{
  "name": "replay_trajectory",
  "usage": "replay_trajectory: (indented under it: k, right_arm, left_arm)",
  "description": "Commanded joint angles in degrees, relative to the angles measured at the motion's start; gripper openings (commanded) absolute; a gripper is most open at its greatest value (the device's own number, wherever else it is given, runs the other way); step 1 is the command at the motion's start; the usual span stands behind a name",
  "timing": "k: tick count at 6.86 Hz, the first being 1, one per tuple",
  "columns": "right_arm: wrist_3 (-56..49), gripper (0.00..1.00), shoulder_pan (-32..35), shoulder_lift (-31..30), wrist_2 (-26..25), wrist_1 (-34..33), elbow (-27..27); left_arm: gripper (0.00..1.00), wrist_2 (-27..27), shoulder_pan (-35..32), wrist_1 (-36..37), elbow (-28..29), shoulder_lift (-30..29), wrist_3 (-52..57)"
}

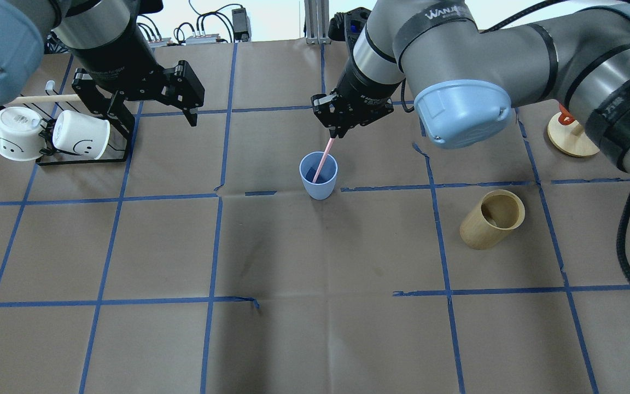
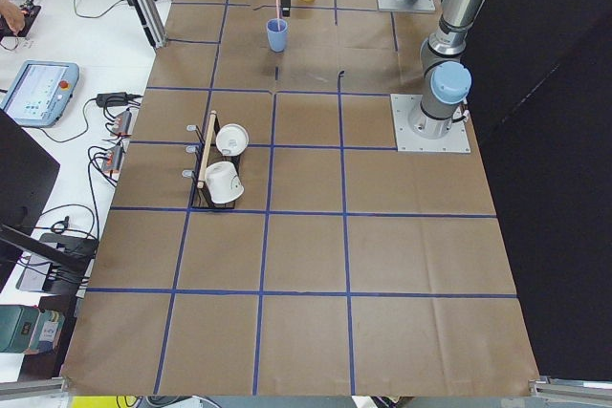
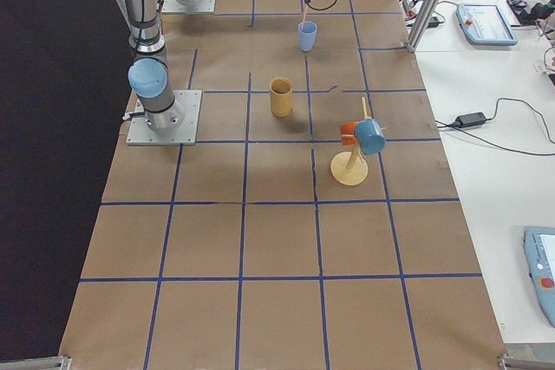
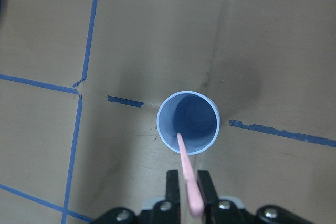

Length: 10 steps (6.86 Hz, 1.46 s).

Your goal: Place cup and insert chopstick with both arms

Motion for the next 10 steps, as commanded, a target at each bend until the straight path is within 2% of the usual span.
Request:
replay_trajectory:
  k: [1,3,4,5,6,8,10]
  right_arm:
    - [3.96,1.00,0.00,0.11,0.07,0.16,-0.82]
    - [3.21,1.00,-1.30,-0.24,-0.28,0.43,-1.70]
    - [-0.11,1.00,-3.49,-2.59,-0.37,0.87,-1.01]
    - [-5.10,1.00,-6.99,-4.97,-5.50,3.05,-0.40]
    - [-6.80,1.00,-9.03,-6.82,-11.73,7.94,-1.00]
    - [-6.82,1.00,-13.16,-10.77,-12.32,14.72,-0.22]
    - [-6.03,1.00,-13.44,-10.88,-12.67,17.20,-0.30]
  left_arm:
    - [1.00,0.01,0.05,0.07,0.27,-0.05,0.00]
    - [1.00,0.01,0.05,0.07,-0.08,0.03,0.00]
    - [1.00,0.01,0.05,0.07,-0.08,0.12,0.09]
    - [1.00,0.01,-0.04,0.07,-0.34,0.30,0.09]
    - [1.00,0.10,-0.04,0.07,-0.17,0.30,0.09]
    - [1.00,0.10,0.04,0.07,-0.17,0.30,0.09]
    - [1.00,0.10,0.05,0.07,-0.26,0.30,0.09]
